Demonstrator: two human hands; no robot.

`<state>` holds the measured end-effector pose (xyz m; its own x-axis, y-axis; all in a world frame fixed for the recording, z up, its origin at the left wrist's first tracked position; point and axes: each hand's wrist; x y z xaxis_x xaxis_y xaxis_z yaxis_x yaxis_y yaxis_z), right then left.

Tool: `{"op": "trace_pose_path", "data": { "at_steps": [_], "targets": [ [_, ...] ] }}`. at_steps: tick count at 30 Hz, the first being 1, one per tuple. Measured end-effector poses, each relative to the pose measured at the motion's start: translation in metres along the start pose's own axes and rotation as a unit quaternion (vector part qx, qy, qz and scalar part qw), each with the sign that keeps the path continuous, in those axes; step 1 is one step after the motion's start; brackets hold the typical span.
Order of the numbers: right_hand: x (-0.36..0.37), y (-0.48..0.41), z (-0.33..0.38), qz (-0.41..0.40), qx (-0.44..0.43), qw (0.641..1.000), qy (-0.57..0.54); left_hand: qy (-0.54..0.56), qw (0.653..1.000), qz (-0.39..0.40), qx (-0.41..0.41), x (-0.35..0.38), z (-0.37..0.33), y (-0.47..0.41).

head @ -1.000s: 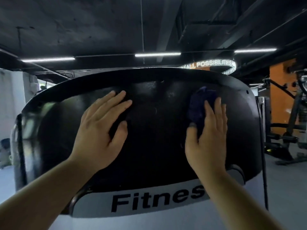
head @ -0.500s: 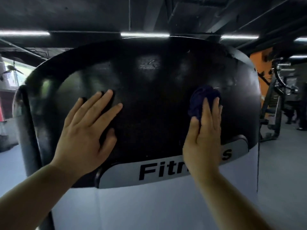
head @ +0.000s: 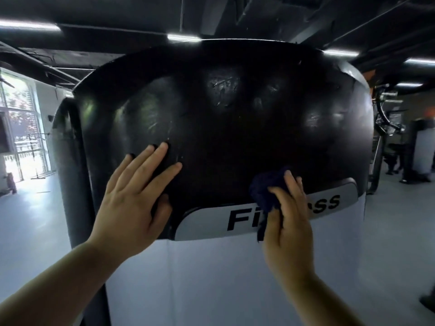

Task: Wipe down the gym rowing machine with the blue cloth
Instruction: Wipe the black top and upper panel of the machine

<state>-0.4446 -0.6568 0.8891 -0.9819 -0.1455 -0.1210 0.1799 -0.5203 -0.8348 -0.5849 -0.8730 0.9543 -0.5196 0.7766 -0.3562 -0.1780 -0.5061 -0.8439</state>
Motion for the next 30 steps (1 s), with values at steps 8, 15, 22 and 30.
{"op": "trace_pose_path", "data": {
  "at_steps": [8,15,22,30],
  "targets": [
    [0.007,0.002,0.013,0.097,-0.172,0.977,0.084,0.019,0.998,-0.026,0.057,0.005,-0.018,-0.016],
    [-0.052,-0.035,-0.057,-0.063,0.183,0.981,0.001,0.023,0.992,-0.023,0.122,0.021,-0.056,-0.052],
    [-0.023,-0.013,-0.051,0.073,-0.158,0.984,0.046,-0.018,0.992,0.034,0.118,0.045,-0.086,-0.099],
    [-0.044,-0.089,-0.089,-0.08,0.178,0.976,-0.101,-0.067,0.991,0.045,0.108,0.065,-0.111,-0.136]
  ]
}}
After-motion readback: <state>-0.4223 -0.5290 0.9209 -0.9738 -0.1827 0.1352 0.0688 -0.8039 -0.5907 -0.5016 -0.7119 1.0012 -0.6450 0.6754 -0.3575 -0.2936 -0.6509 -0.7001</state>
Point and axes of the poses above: each hand's wrist, its own y-axis away from the middle knuckle, its own x-axis out of the palm, z = x × y, and after that the axes turned 10 degrees about x, right-handed
